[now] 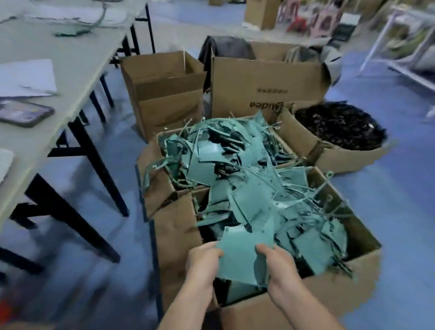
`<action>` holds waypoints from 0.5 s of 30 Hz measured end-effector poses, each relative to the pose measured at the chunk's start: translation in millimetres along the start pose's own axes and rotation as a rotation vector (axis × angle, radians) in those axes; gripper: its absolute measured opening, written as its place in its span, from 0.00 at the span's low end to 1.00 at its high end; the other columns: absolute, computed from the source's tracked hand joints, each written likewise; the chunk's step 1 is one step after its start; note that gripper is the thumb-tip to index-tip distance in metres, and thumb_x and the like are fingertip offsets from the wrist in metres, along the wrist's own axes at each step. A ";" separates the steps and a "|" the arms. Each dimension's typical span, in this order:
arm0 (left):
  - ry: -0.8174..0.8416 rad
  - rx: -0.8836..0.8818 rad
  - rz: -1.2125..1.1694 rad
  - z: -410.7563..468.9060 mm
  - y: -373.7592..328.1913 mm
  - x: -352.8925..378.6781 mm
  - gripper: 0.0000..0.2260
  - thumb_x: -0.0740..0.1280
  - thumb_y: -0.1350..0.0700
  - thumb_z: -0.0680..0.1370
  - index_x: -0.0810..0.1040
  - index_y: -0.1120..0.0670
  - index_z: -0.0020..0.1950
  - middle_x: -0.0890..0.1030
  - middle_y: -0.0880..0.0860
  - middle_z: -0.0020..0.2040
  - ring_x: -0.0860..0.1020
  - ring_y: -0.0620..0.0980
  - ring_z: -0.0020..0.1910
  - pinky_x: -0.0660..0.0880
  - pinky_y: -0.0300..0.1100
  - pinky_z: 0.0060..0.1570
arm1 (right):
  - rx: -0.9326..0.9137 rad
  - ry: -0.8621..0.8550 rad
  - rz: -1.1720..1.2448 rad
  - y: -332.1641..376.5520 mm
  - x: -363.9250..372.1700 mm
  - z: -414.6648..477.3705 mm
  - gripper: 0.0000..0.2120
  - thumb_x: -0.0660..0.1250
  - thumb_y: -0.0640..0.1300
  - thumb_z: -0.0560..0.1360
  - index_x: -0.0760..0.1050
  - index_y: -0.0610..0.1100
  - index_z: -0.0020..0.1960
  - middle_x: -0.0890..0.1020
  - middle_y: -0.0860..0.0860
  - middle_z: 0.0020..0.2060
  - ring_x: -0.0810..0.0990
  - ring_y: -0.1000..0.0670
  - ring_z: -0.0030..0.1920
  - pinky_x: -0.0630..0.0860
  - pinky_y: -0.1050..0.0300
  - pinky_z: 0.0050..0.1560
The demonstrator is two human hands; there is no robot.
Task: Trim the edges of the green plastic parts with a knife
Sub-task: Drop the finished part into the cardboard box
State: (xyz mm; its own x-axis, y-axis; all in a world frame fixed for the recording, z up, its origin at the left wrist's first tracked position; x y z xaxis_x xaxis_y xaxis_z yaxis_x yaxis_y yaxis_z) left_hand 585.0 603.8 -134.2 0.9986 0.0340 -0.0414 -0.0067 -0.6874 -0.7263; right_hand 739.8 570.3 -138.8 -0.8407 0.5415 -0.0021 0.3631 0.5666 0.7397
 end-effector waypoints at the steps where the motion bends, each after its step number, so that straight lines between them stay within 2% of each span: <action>1: 0.036 0.009 0.032 3.7 -1.3 8.9 0.18 0.67 0.65 0.74 0.85 0.51 0.59 0.87 0.50 0.47 0.85 0.52 0.47 0.80 0.42 0.44 | 0.000 -0.011 0.002 4.5 -6.7 6.9 0.06 0.69 0.37 0.79 0.80 0.34 0.53 0.87 0.37 0.45 0.85 0.38 0.45 0.77 0.48 0.42; 3: 0.156 0.024 0.030 7.0 -9.3 24.8 0.24 0.66 0.65 0.75 0.79 0.48 0.69 0.84 0.50 0.58 0.83 0.51 0.55 0.79 0.49 0.57 | -0.032 -0.031 -0.001 17.5 -16.5 19.4 0.04 0.69 0.37 0.79 0.81 0.37 0.52 0.87 0.43 0.39 0.85 0.41 0.39 0.78 0.52 0.37; 4: 0.226 0.040 0.026 6.4 -16.2 32.2 0.27 0.66 0.64 0.76 0.75 0.44 0.72 0.81 0.49 0.63 0.80 0.51 0.59 0.78 0.50 0.59 | -0.057 -0.046 0.001 26.3 -21.1 25.5 0.03 0.69 0.37 0.78 0.81 0.38 0.51 0.87 0.45 0.37 0.84 0.44 0.35 0.77 0.55 0.34; 5: 0.283 0.062 0.029 5.5 -23.9 39.3 0.29 0.66 0.62 0.76 0.71 0.41 0.75 0.77 0.46 0.67 0.78 0.49 0.62 0.77 0.48 0.57 | -0.085 -0.062 0.012 36.2 -25.6 32.0 0.02 0.70 0.38 0.78 0.81 0.39 0.49 0.87 0.47 0.36 0.84 0.46 0.34 0.76 0.56 0.31; 6: 0.322 0.086 0.029 4.8 -31.1 45.1 0.31 0.67 0.61 0.77 0.67 0.39 0.77 0.74 0.43 0.69 0.76 0.45 0.62 0.76 0.43 0.52 | -0.101 -0.082 0.028 46.6 -29.9 38.9 0.02 0.70 0.39 0.78 0.80 0.39 0.47 0.86 0.46 0.37 0.83 0.46 0.35 0.76 0.56 0.34; 7: 0.341 0.106 0.019 5.1 -37.9 49.3 0.33 0.68 0.60 0.77 0.64 0.38 0.78 0.71 0.40 0.67 0.75 0.41 0.58 0.73 0.38 0.46 | -0.103 -0.114 0.057 56.4 -34.7 47.0 0.04 0.71 0.40 0.77 0.79 0.40 0.46 0.85 0.44 0.40 0.82 0.45 0.38 0.76 0.53 0.40; 9: 0.350 0.127 0.009 8.9 -47.8 51.7 0.31 0.68 0.59 0.77 0.65 0.35 0.75 0.69 0.40 0.65 0.73 0.35 0.52 0.71 0.33 0.41 | -0.089 -0.215 0.135 73.5 -48.3 65.4 0.04 0.73 0.40 0.76 0.78 0.41 0.46 0.82 0.43 0.46 0.78 0.43 0.45 0.73 0.45 0.52; 10: 0.345 0.135 0.027 12.0 -50.0 50.4 0.29 0.68 0.59 0.78 0.66 0.34 0.73 0.69 0.41 0.68 0.74 0.36 0.54 0.72 0.32 0.43 | -0.085 -0.277 0.166 79.0 -55.8 74.3 0.04 0.73 0.40 0.75 0.79 0.41 0.47 0.81 0.44 0.47 0.77 0.44 0.46 0.73 0.43 0.53; 12: 0.339 0.141 0.087 18.0 -48.7 44.9 0.31 0.68 0.57 0.78 0.62 0.38 0.78 0.65 0.44 0.77 0.70 0.43 0.66 0.68 0.38 0.56 | -0.057 -0.387 0.218 76.4 -66.5 84.4 0.06 0.72 0.40 0.74 0.79 0.40 0.48 0.80 0.45 0.47 0.76 0.44 0.48 0.72 0.44 0.52; 13: 0.336 0.135 0.121 21.4 -45.4 42.3 0.33 0.68 0.55 0.79 0.59 0.39 0.80 0.62 0.44 0.79 0.67 0.46 0.72 0.65 0.42 0.60 | -0.026 -0.423 0.253 66.6 -68.7 86.7 0.05 0.72 0.41 0.74 0.78 0.41 0.48 0.79 0.46 0.46 0.76 0.44 0.48 0.72 0.44 0.53; 15: 0.338 0.097 0.163 24.9 -35.9 42.4 0.33 0.67 0.53 0.80 0.57 0.40 0.81 0.61 0.44 0.80 0.62 0.49 0.77 0.64 0.47 0.67 | 0.048 -0.458 0.319 33.0 -66.7 89.6 0.05 0.71 0.42 0.74 0.77 0.42 0.47 0.79 0.47 0.45 0.76 0.44 0.47 0.73 0.43 0.55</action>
State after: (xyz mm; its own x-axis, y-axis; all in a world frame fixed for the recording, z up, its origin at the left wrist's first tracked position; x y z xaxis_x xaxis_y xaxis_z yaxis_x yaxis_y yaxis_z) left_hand 626.3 648.0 -127.0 0.9450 -0.3224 0.0548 -0.1560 -0.5917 -0.7909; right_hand 843.9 608.5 -174.6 -0.4296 0.8991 -0.0835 0.5974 0.3523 0.7204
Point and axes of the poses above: each hand's wrist, its own z-axis towards the middle knuckle, its own x-axis out of the palm, y = z × x, the point moved 1 cm from there along z, towards the middle knuckle
